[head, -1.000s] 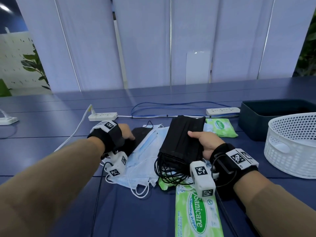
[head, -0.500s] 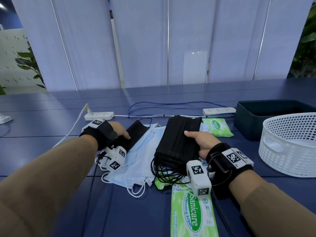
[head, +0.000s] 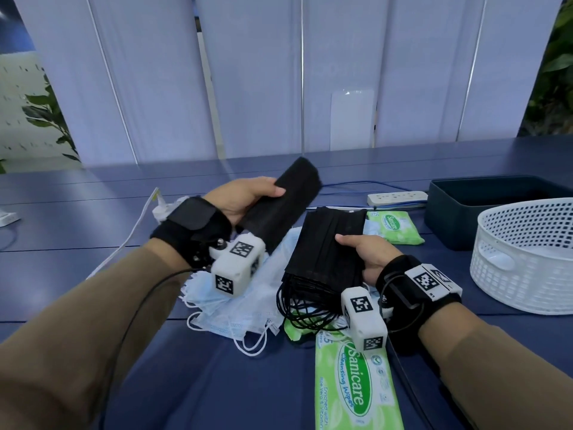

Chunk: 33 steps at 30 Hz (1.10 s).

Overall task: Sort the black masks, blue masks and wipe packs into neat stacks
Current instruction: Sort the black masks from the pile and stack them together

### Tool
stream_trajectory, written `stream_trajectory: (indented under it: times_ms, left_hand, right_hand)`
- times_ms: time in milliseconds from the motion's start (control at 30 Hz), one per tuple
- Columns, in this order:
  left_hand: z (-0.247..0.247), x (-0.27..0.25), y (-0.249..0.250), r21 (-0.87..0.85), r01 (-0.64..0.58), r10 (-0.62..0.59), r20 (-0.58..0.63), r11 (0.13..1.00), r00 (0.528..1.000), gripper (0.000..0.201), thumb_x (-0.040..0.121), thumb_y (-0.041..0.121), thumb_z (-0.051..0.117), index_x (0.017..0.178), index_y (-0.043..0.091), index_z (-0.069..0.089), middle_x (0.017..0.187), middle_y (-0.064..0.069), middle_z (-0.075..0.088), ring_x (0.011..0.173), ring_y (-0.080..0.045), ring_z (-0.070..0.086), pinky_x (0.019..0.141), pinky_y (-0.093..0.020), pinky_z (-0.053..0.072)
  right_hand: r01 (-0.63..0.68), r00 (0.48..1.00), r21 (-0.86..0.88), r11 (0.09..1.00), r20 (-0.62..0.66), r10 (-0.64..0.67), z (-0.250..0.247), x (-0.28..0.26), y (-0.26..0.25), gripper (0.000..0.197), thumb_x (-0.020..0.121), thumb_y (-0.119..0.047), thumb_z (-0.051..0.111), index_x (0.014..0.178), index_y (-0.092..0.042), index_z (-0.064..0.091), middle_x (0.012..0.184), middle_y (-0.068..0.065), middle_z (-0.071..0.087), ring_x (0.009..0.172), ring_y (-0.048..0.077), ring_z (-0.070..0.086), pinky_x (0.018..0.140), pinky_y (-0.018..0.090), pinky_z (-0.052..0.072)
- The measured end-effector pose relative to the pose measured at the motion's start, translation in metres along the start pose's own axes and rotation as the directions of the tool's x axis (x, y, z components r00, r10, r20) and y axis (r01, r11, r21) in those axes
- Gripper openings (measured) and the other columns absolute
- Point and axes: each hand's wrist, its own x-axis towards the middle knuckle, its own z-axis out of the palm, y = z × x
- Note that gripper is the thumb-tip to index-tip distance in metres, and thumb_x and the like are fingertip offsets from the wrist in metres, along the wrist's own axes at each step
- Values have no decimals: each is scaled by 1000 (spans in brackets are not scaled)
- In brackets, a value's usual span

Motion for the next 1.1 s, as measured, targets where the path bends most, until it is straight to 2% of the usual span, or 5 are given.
stream_trajectory:
  times_ms: [167, 467, 700, 900, 1100]
  left_hand:
    - [61, 21, -25, -100, -51, 44, -72, 994, 996, 16, 90, -1, 53, 84, 14, 55, 61, -1, 64, 52, -11, 62, 54, -20, 54]
    - [47, 22, -58, 556, -130, 224, -104, 821, 969, 25, 86, 0, 62, 111, 2, 64, 77, 1, 53, 58, 3, 51, 56, -5, 39]
    - [42, 12, -54, 480, -284, 356, -64, 830, 932, 19, 86, -3, 59, 88, 16, 61, 78, 2, 54, 74, -14, 48, 72, -18, 43]
    - [37, 5, -40, 38, -315, 316, -200, 948, 927, 73, 82, 15, 70, 141, 22, 27, 126, -6, 53, 107, -17, 61, 82, -29, 54]
    - [52, -13, -26, 181, -454, 464, -15, 873, 886, 46, 85, 4, 64, 127, 16, 49, 119, 4, 64, 107, -6, 63, 85, -18, 50]
  right_hand:
    - [4, 1000, 72, 997, 17, -5, 3, -2, 0, 15, 92, -5, 50, 97, 0, 63, 79, 16, 70, 70, 29, 67, 57, 37, 55]
    - [53, 996, 312, 949, 57, -74, -1, 7, -1, 72, 93, -63, 27, 115, -6, 64, 113, 21, 66, 107, 33, 62, 93, 43, 48]
    - [221, 965, 99, 970, 120, -232, 5, -5, -10, 29, 90, 5, 46, 115, -4, 58, 89, 13, 69, 71, 24, 67, 65, 33, 58]
    - [448, 858, 89, 890, 236, -455, 10, -28, -30, 43, 88, 9, 49, 128, -7, 49, 116, 12, 64, 99, 23, 63, 83, 31, 55]
    - [604, 771, 3, 797, 252, -585, 20, -46, -42, 48, 84, 1, 59, 130, -7, 47, 122, 12, 61, 111, 25, 60, 95, 35, 49]
